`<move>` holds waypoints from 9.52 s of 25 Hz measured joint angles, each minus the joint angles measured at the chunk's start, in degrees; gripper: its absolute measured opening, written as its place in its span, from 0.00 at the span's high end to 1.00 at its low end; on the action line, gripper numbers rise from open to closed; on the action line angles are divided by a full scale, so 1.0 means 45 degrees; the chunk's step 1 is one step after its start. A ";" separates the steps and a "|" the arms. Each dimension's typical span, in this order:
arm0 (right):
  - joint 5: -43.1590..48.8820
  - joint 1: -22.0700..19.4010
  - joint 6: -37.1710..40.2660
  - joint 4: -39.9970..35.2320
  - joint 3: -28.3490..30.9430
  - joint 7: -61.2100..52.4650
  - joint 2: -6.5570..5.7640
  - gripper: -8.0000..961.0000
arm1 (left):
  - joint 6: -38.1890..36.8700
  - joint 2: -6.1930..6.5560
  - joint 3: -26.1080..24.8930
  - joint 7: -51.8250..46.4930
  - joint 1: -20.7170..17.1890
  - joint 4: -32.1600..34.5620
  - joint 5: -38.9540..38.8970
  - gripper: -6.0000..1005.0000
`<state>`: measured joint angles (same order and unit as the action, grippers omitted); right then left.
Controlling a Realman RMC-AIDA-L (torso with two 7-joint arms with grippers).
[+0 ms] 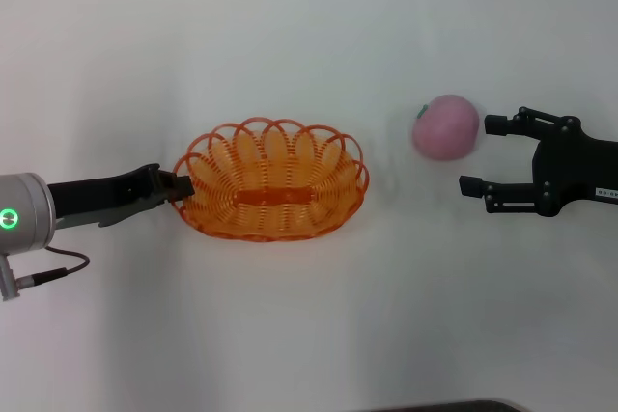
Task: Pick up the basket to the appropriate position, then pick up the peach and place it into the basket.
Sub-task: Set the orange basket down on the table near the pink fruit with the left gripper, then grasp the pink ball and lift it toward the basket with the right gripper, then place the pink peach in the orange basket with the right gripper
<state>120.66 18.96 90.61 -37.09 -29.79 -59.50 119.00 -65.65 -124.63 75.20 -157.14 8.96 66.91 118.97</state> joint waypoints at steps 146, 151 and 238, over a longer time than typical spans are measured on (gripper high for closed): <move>0.6749 0.4669 -0.0972 -0.4519 -0.5275 -1.9522 0.0065 0.02 | -0.6347 0.0156 -0.7829 2.2305 0.0022 -0.5943 -0.1388 0.12; 0.6780 0.4674 -0.1134 -0.4472 -0.5470 -1.9538 0.0077 0.02 | -0.6465 0.0156 -0.7918 2.2305 -0.0004 -0.5956 -0.1387 0.12; 0.1850 0.6189 -0.1134 -0.2201 -0.8619 -1.7398 0.0195 0.58 | -0.6622 0.0196 -0.8489 2.1997 0.0124 -0.5944 -0.1465 0.12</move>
<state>128.99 46.81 85.51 -47.00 -68.58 -137.79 119.88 -95.45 -123.75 37.00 -58.16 9.52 40.16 112.38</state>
